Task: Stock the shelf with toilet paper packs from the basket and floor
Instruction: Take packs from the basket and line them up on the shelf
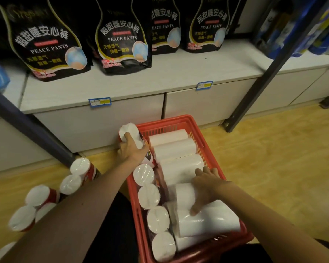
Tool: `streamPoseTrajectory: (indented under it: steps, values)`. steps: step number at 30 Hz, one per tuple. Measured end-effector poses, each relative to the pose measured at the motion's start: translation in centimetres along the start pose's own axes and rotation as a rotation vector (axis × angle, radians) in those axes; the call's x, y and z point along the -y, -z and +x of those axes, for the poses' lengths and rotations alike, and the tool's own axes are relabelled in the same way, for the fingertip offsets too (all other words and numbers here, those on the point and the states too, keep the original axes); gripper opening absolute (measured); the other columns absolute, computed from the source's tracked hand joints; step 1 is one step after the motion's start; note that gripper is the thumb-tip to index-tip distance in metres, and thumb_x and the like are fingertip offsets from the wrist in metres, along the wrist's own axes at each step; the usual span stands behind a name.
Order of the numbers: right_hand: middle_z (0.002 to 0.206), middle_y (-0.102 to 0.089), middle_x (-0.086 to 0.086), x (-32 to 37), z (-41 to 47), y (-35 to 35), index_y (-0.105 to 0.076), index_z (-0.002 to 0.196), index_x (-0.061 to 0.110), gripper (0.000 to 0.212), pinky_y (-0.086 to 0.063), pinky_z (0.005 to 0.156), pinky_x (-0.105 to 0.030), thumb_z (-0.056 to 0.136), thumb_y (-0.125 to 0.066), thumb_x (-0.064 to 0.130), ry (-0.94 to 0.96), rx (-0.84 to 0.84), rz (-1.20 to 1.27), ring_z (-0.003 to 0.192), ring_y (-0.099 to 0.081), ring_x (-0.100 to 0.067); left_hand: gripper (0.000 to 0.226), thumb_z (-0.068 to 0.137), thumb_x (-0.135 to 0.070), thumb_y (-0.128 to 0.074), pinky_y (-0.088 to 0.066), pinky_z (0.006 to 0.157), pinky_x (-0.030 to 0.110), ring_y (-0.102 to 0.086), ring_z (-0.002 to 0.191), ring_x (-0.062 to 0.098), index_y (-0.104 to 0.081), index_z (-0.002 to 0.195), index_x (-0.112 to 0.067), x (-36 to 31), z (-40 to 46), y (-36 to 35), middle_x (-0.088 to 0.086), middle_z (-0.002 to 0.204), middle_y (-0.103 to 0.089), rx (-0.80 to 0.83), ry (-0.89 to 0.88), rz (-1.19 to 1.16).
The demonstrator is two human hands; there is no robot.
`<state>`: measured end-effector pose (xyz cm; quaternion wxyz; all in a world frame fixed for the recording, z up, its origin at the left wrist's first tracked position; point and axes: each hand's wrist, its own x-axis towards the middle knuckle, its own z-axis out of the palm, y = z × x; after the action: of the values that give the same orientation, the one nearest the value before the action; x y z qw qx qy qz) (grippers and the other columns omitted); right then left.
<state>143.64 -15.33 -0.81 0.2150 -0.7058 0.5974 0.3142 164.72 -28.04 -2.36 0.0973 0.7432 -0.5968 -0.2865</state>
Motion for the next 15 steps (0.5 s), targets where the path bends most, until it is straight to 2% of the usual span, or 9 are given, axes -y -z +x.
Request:
streamPoseTrajectory:
  steps: [2, 4, 6, 8, 10, 11, 13, 15]
  values:
    - [0.131, -0.040, -0.008, -0.3, -0.7, 0.6, -0.049, 0.129, 0.015, 0.096, -0.027, 0.106, -0.050, 0.057, -0.071, 0.074, -0.017, 0.000, 0.040, 0.126, -0.033, -0.033, 0.065, 0.088, -0.052, -0.054, -0.046, 0.067, 0.037, -0.057, 0.097, 0.038, -0.025, 0.136, -0.017, -0.2, -0.3, 1.1, 0.022, 0.121, -0.051, -0.087, -0.040, 0.039]
    - [0.130, -0.044, -0.006, -1.0, -1.2, 1.7, -0.040, 0.129, 0.017, 0.094, -0.037, 0.103, -0.046, 0.059, -0.075, 0.068, -0.050, -0.087, 0.228, 0.120, -0.044, -0.029, 0.061, 0.090, -0.053, -0.049, -0.041, 0.070, 0.037, -0.056, 0.099, 0.038, -0.029, 0.138, -0.020, -0.6, -0.4, 3.1, 0.021, 0.121, -0.049, -0.182, -0.077, 0.049]
    - [0.121, -0.054, -0.002, -1.7, -1.8, 2.9, -0.035, 0.125, 0.020, 0.090, -0.048, 0.092, -0.040, 0.059, -0.080, 0.061, -0.064, -0.264, 0.468, 0.106, -0.055, -0.024, 0.058, 0.090, -0.053, -0.048, -0.041, 0.076, 0.040, -0.056, 0.102, 0.039, -0.033, 0.139, -0.024, -1.0, 0.0, 5.5, 0.020, 0.119, -0.050, -0.264, -0.116, 0.037]
    - [0.113, -0.056, 0.000, -2.3, -2.0, 3.6, -0.035, 0.123, 0.020, 0.088, -0.051, 0.086, -0.041, 0.059, -0.079, 0.061, -0.080, -0.548, 0.533, 0.098, -0.057, -0.023, 0.056, 0.088, -0.053, -0.050, -0.043, 0.076, 0.039, -0.057, 0.100, 0.038, -0.038, 0.136, -0.027, -1.1, 0.6, 7.6, 0.020, 0.113, -0.054, -0.312, -0.194, 0.033]
    - [0.112, -0.056, -0.002, -2.1, -1.9, 3.5, -0.039, 0.123, 0.018, 0.083, -0.050, 0.083, -0.044, 0.061, -0.074, 0.061, -0.101, -0.818, 0.418, 0.098, -0.056, -0.024, 0.052, 0.087, -0.049, -0.052, -0.047, 0.073, 0.037, -0.058, 0.097, 0.036, -0.042, 0.133, -0.026, -1.1, 1.0, 8.9, 0.018, 0.112, -0.055, -0.290, -0.285, -0.032]
    - [0.112, -0.055, -0.004, -1.8, -1.8, 3.2, -0.041, 0.124, 0.017, 0.081, -0.048, 0.083, -0.044, 0.061, -0.073, 0.058, -0.100, -0.850, 0.304, 0.098, -0.055, -0.025, 0.052, 0.086, -0.047, -0.053, -0.048, 0.073, 0.037, -0.058, 0.097, 0.035, -0.044, 0.132, -0.026, -1.2, 1.0, 9.3, 0.017, 0.113, -0.056, -0.268, -0.316, -0.068]
    - [0.110, -0.056, -0.008, -0.9, -1.2, 1.8, -0.046, 0.125, 0.015, 0.086, -0.048, 0.081, -0.043, 0.054, -0.077, 0.052, -0.051, -0.756, 0.068, 0.096, -0.054, -0.028, 0.054, 0.083, -0.048, -0.054, -0.047, 0.075, 0.034, -0.057, 0.099, 0.032, -0.047, 0.132, -0.027, -1.3, 0.9, 9.7, 0.014, 0.117, -0.057, -0.234, -0.345, -0.080]
    - [0.101, -0.058, -0.010, 0.3, -0.5, -0.1, -0.051, 0.118, 0.013, 0.095, -0.048, 0.073, -0.043, 0.038, -0.083, 0.052, 0.032, -0.656, -0.085, 0.086, -0.054, -0.030, 0.061, 0.076, -0.056, -0.050, -0.049, 0.075, 0.034, -0.058, 0.098, 0.030, -0.049, 0.130, -0.029, -1.0, 0.6, 9.9, 0.013, 0.118, -0.058, -0.198, -0.360, -0.070]
